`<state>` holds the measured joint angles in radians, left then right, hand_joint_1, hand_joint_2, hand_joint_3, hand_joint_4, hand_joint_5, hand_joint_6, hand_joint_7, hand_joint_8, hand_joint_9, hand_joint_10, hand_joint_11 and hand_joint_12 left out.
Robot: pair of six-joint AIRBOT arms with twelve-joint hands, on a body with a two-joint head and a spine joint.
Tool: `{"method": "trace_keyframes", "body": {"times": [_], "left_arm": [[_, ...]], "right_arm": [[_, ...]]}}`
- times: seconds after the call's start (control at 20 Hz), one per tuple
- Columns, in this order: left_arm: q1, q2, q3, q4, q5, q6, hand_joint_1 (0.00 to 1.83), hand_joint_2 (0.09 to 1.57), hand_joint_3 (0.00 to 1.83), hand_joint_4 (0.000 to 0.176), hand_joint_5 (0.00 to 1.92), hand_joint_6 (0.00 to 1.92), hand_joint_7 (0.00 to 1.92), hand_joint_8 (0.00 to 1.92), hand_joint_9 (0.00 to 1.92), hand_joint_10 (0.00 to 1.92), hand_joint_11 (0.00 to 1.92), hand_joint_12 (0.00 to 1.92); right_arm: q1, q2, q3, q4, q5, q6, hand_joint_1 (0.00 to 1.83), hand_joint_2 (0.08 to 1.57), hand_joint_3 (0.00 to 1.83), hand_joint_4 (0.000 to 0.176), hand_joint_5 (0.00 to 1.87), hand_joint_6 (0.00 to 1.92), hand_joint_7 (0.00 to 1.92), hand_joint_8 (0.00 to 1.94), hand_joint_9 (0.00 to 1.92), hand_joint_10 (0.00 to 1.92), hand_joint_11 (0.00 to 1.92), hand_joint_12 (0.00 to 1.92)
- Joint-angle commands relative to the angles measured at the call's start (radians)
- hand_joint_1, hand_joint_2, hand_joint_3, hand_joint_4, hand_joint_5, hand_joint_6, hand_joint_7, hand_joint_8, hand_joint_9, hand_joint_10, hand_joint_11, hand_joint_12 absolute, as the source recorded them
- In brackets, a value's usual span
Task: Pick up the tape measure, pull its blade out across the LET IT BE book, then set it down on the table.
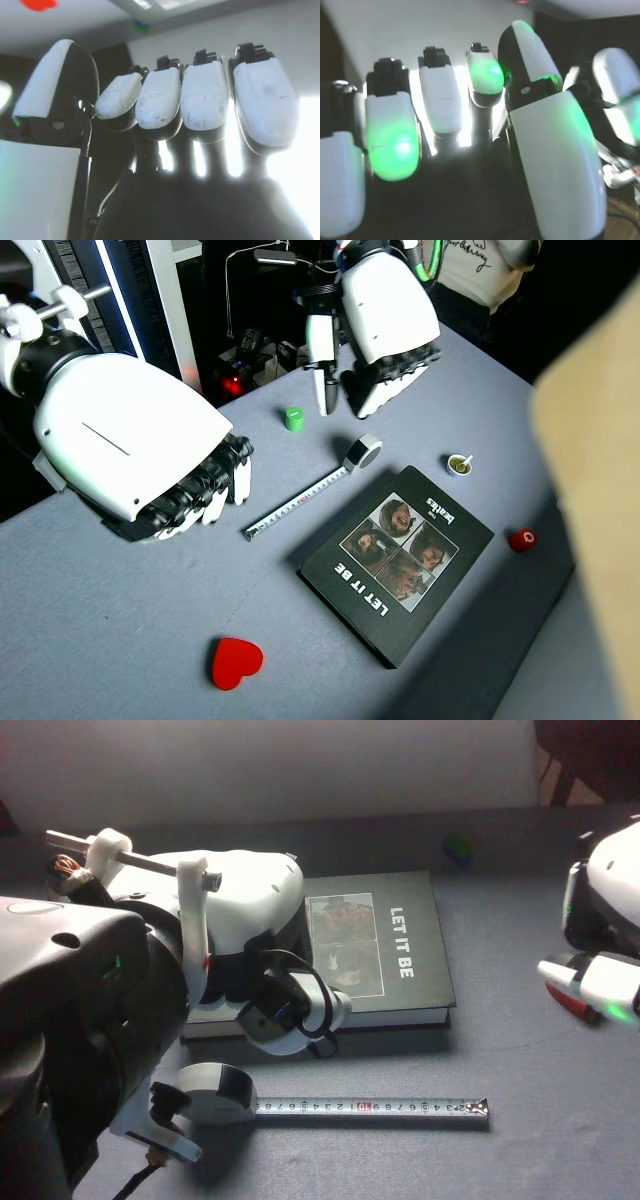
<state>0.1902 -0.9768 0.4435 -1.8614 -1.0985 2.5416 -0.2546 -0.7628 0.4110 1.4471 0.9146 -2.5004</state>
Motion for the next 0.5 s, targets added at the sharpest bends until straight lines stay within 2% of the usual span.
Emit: {"method": "trace_keyframes", "body": {"times": [0.0, 0.05, 0.1, 0.35, 0.45], "left_arm": [[-0.008, -0.001, 0.000, 0.083, -0.004, -0.003, 0.06, 1.14, 0.13, 0.063, 0.20, 0.05, 0.21, 0.04, 0.17, 0.05, 0.01, 0.58], [-0.008, -0.001, 0.000, 0.084, -0.004, -0.003, 0.06, 1.14, 0.13, 0.063, 0.20, 0.05, 0.21, 0.04, 0.17, 0.05, 0.01, 0.58], [-0.009, -0.001, 0.001, 0.084, -0.004, -0.003, 0.05, 1.19, 0.02, 0.062, 0.20, 0.01, 0.22, 0.00, 0.18, 0.01, 0.00, 0.60], [-0.004, -0.001, 0.000, 0.089, -0.002, -0.003, 0.07, 1.20, 0.01, 0.063, 0.21, 0.00, 0.19, 0.00, 0.18, 0.00, 0.00, 0.60], [-0.008, 0.000, -0.002, 0.099, -0.006, -0.003, 0.07, 1.20, 0.00, 0.063, 0.21, 0.00, 0.19, 0.00, 0.17, 0.00, 0.00, 0.60]], "right_arm": [[0.001, 0.003, -0.001, -0.069, 0.069, -0.005, 0.00, 1.04, 0.20, 0.147, 0.07, 0.06, 0.00, 0.04, 0.00, 0.01, 0.00, 0.11], [-0.003, 0.002, -0.001, -0.066, 0.072, -0.006, 0.00, 1.04, 0.20, 0.147, 0.07, 0.06, 0.00, 0.04, 0.00, 0.01, 0.00, 0.11], [-0.001, 0.001, -0.001, -0.063, 0.072, -0.013, 0.00, 1.12, 0.03, 0.146, 0.09, 0.01, 0.01, 0.00, 0.00, 0.00, 0.00, 0.08], [0.056, -0.014, 0.002, -0.004, 0.060, -0.160, 0.00, 1.13, 0.02, 0.146, 0.08, 0.00, 0.03, 0.00, 0.00, 0.00, 0.00, 0.08], [0.072, -0.022, 0.003, -0.004, 0.063, -0.173, 0.00, 1.13, 0.02, 0.146, 0.08, 0.00, 0.03, 0.00, 0.00, 0.00, 0.00, 0.08]]}}
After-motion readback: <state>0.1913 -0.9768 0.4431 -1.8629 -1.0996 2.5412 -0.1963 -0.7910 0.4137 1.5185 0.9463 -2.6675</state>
